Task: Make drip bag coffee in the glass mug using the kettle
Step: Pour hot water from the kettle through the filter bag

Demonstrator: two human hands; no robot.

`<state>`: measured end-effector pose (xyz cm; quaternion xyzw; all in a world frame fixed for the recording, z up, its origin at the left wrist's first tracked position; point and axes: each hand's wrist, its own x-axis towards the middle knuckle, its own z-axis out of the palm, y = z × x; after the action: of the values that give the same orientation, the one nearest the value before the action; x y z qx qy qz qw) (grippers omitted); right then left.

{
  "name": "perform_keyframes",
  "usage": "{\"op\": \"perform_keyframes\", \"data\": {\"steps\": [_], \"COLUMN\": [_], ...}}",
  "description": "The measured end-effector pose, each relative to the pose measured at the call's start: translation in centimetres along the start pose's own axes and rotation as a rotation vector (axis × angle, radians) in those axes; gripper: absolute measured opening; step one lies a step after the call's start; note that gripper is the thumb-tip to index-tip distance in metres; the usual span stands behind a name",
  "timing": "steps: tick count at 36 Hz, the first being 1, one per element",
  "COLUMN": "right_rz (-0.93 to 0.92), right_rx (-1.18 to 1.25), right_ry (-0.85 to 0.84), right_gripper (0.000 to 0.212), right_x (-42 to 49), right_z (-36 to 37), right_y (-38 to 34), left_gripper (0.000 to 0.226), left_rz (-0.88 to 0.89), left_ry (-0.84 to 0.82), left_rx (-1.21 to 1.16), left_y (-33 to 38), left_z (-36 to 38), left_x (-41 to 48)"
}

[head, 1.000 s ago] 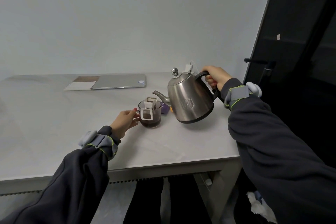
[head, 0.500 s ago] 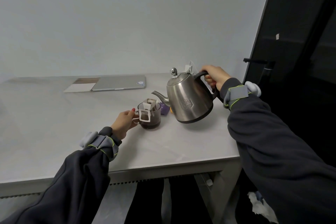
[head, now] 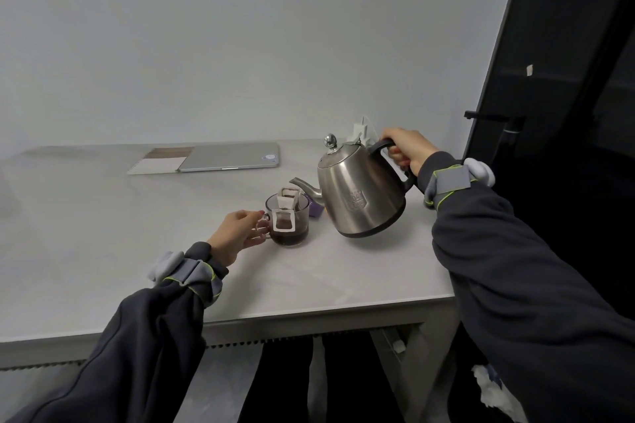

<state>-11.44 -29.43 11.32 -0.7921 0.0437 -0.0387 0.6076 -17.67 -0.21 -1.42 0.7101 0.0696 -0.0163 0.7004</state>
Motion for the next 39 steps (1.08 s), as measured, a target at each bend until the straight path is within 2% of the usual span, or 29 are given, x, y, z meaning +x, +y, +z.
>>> {"op": "perform_keyframes", "data": {"steps": [3,6,9,13,20,28,35,39], "right_rz": [0.0,0.002,0.002,0.004,0.002,-0.003,0.006,0.005], "right_rx": [0.003,-0.006,-0.008,-0.004,-0.002,-0.001,-0.01,-0.018], "right_ry": [0.003,0.001,-0.004,0.003,0.008,0.005,0.014,0.019], "right_gripper": [0.026,0.029,0.028,0.029,0.026,0.027,0.028,0.029], "right_x": [-0.1,-0.2,-0.2,-0.2,-0.3,-0.5,-0.4,-0.2], "right_z": [0.0,0.1,0.1,0.0,-0.2,-0.1,-0.2,-0.2], "right_y": [0.0,-0.1,-0.2,-0.2,-0.3,-0.5,-0.2,-0.1], "left_gripper": [0.02,0.034,0.037,0.036,0.049,0.048,0.034,0.022], "left_rz": [0.021,0.151,0.33,0.412,0.421,0.387,0.42,0.43], "left_ry": [0.007,0.106,0.045,-0.025,-0.096,-0.186,-0.236,-0.2], "left_rx": [0.008,0.095,0.274,0.522,0.778,0.893,0.874,0.886], "left_y": [0.6,1.4,2.6,4.1,5.5,6.4,6.5,6.7], "left_z": [0.0,-0.2,-0.7,-1.0,-0.8,-1.2,-0.6,-0.5], "left_x": [-0.1,0.1,0.5,1.4,2.7,3.3,3.7,3.8]}}
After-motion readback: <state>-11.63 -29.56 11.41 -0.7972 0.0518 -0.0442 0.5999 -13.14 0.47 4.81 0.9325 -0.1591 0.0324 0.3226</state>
